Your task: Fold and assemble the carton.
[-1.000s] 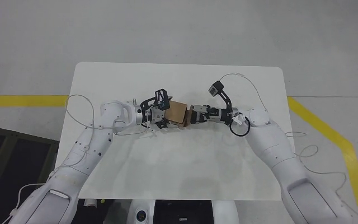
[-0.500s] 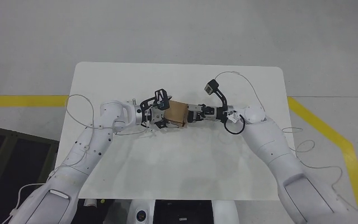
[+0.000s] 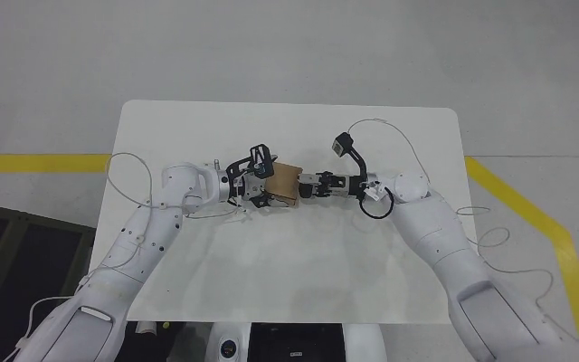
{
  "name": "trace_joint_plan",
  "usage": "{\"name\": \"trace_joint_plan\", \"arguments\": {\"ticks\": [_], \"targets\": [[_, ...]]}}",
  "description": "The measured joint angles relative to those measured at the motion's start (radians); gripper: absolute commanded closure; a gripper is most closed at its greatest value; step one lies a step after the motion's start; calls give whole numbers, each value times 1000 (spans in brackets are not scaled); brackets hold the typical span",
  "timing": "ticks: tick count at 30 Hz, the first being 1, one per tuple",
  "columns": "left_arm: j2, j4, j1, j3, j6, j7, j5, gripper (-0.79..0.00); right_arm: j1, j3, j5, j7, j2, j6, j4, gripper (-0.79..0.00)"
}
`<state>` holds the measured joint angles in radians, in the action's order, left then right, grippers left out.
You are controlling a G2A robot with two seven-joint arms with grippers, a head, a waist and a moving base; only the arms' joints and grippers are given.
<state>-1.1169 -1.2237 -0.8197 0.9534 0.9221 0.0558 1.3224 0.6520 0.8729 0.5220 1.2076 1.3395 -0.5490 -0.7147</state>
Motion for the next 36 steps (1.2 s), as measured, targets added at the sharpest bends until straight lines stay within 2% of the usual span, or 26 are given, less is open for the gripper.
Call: {"name": "trace_joint_plan", "arguments": {"ticks": [3,7,13,16,26,36], "targets": [[0,0,-1,0,0,-1,1,-785,0,2,-22,-11,-1,7,2,-336],[0,-2,-1,0,-1,0,3,-785,4,8,-39,-17,-4,13,1,-348],[0,-3,-3,1,-2,0,4,-785,12,21,-70,-25,-13,29,-1,-320],[0,-4,-4,1,-2,0,4,-785,16,27,-90,-27,-18,40,-7,-277],[0,-6,-5,2,-3,2,4,-785,28,45,-144,-39,-32,70,-43,-265],[0,-8,-7,3,-3,4,6,-785,24,37,-208,-67,-34,110,-82,-194]]}}
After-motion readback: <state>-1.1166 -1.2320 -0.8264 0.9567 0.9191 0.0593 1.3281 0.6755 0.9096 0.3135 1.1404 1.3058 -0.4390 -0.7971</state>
